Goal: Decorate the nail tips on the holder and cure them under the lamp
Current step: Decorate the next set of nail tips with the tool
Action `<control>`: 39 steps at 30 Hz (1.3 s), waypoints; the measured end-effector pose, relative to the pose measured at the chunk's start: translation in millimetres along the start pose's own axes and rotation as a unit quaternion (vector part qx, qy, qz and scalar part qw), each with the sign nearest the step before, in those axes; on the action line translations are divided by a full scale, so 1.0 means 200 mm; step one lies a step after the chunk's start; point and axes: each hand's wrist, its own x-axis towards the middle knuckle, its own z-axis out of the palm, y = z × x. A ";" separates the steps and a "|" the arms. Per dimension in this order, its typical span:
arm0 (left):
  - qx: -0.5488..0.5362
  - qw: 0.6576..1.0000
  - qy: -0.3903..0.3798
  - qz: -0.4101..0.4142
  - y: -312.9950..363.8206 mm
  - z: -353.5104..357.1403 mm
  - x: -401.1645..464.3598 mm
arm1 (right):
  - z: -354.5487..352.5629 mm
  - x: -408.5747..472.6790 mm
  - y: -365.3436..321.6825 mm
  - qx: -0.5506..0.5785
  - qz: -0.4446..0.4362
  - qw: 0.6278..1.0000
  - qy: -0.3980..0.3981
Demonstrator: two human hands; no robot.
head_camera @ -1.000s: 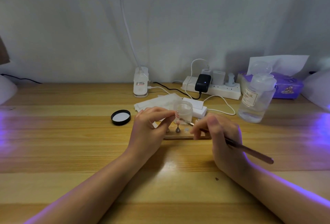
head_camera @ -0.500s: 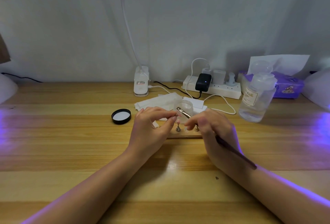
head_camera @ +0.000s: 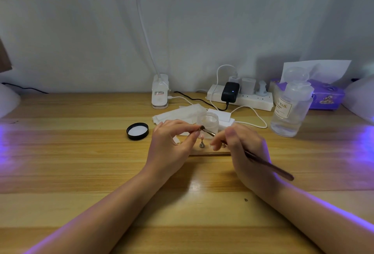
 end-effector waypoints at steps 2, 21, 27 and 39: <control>0.001 1.000 -0.004 0.004 0.00 0.00 0.00 | -0.01 0.00 0.00 0.027 0.020 0.999 0.012; -0.015 1.000 0.010 0.006 -0.03 0.01 0.01 | -0.01 0.01 -0.03 0.044 0.015 0.999 -0.012; -0.027 1.000 0.014 0.003 -0.04 0.01 0.00 | -0.01 -0.01 -0.03 0.086 0.042 0.995 -0.005; -0.028 0.999 0.015 -0.014 -0.03 0.01 0.01 | 0.00 0.01 -0.02 0.044 0.013 0.999 -0.008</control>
